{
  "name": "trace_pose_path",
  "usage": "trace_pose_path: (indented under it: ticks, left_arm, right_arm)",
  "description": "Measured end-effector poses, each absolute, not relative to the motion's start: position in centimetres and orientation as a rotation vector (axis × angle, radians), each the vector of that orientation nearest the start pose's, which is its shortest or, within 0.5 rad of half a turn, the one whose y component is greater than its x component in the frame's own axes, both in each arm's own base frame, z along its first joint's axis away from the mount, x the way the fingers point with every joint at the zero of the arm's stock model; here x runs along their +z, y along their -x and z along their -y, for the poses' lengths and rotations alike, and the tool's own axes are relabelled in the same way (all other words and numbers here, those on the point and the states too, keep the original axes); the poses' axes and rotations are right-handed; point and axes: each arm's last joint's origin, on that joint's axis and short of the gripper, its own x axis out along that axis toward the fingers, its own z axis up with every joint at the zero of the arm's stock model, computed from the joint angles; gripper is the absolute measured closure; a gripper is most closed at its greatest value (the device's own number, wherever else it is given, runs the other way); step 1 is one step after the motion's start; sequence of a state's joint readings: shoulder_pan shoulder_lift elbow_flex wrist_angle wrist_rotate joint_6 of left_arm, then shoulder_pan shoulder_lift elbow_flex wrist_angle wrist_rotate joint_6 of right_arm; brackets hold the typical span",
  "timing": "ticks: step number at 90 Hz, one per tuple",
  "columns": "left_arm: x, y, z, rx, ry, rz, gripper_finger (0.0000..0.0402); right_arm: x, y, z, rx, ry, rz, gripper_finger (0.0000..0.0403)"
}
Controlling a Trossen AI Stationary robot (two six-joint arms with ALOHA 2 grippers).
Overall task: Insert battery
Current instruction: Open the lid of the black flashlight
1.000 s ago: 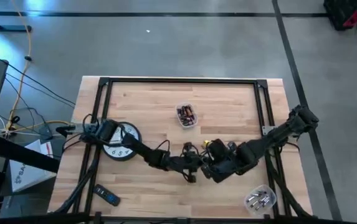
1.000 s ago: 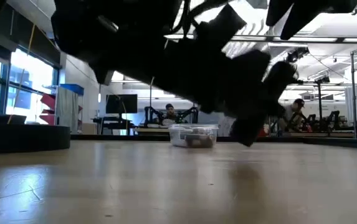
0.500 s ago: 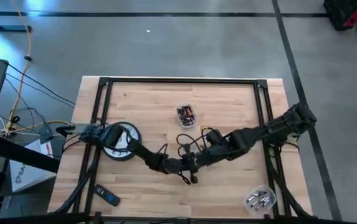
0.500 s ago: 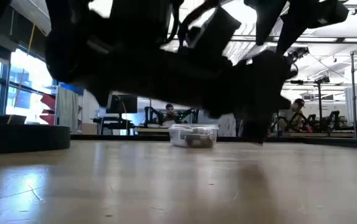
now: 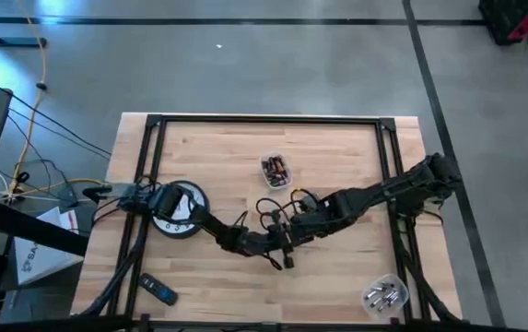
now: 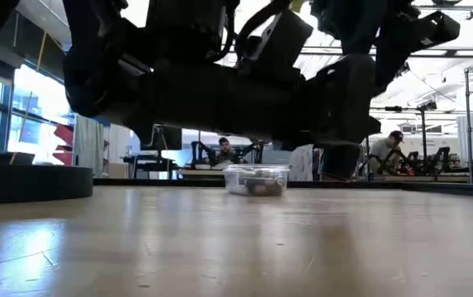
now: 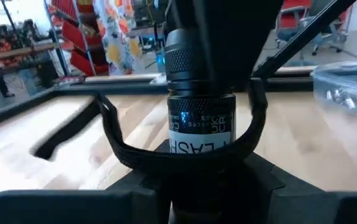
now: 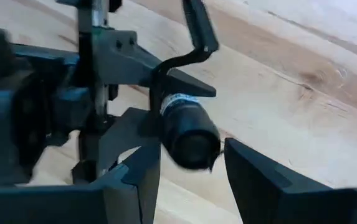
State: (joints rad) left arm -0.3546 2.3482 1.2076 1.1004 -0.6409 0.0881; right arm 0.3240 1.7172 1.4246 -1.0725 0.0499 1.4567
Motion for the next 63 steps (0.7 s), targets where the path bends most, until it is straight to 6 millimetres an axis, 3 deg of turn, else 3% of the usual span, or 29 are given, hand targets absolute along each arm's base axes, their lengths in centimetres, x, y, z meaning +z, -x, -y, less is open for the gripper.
trace_pose_path:
  ticks: [51, 63]
  left_arm:
    - [9.02, -43.04, 14.17, 0.280, -0.115, -0.050, 0.0303]
    - [9.02, -43.03, 14.20, 0.281, -0.120, -0.051, 0.0303]
  right_arm:
    - [25.92, -31.77, -10.12, -0.673, -0.960, -1.216, 0.0259]
    - [25.91, -31.76, -10.13, -0.668, -0.954, -1.220, 0.0275]
